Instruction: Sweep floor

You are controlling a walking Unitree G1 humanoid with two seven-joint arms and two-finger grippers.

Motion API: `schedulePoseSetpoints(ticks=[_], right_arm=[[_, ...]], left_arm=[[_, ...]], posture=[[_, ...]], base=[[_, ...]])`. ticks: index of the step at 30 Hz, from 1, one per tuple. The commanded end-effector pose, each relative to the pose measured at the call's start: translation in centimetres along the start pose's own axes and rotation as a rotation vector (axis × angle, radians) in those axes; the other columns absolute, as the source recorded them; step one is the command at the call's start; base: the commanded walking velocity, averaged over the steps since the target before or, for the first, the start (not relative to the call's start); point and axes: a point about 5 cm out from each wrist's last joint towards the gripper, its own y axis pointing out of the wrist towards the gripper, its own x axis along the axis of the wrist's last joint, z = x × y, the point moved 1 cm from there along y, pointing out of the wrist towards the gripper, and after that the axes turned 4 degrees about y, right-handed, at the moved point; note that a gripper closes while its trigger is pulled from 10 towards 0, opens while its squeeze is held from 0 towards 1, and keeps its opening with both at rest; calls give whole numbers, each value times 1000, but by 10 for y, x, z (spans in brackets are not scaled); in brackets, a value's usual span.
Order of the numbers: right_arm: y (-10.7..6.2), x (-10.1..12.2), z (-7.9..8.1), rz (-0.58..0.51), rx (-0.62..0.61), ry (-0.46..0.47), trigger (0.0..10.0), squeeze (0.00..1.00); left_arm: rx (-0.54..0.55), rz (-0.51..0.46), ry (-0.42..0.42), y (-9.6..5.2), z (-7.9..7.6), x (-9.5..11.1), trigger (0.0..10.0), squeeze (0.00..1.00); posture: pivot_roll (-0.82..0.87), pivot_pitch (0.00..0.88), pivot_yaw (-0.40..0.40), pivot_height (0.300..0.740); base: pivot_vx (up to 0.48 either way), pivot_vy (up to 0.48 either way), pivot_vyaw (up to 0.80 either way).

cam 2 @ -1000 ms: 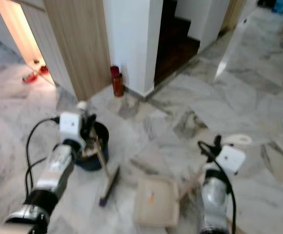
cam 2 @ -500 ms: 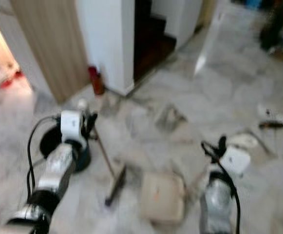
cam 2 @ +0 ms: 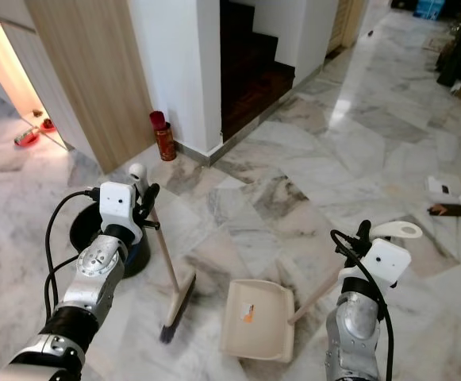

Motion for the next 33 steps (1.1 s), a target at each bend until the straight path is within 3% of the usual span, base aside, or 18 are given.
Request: schedulePoseSetpoints(ticks=[1,24,33], right_arm=[[4,10,1,-42,1,7,10000,0],[2,9,-2,-37,8,-12,10000,0],[0,11,-2,-53,15,-17,10000,0]], left_arm=[[2,-62,3,3,3,11,10000,0],[-2,-53,-3,1,2,8,10000,0],[-1,-48,1,0,2,7,10000,0]], posture=[[102,24,-2,740],[102,9,-17,740],[104,28,-20,740]], base=[[0,0,-800],[0,0,-800],[54,0,-129]])
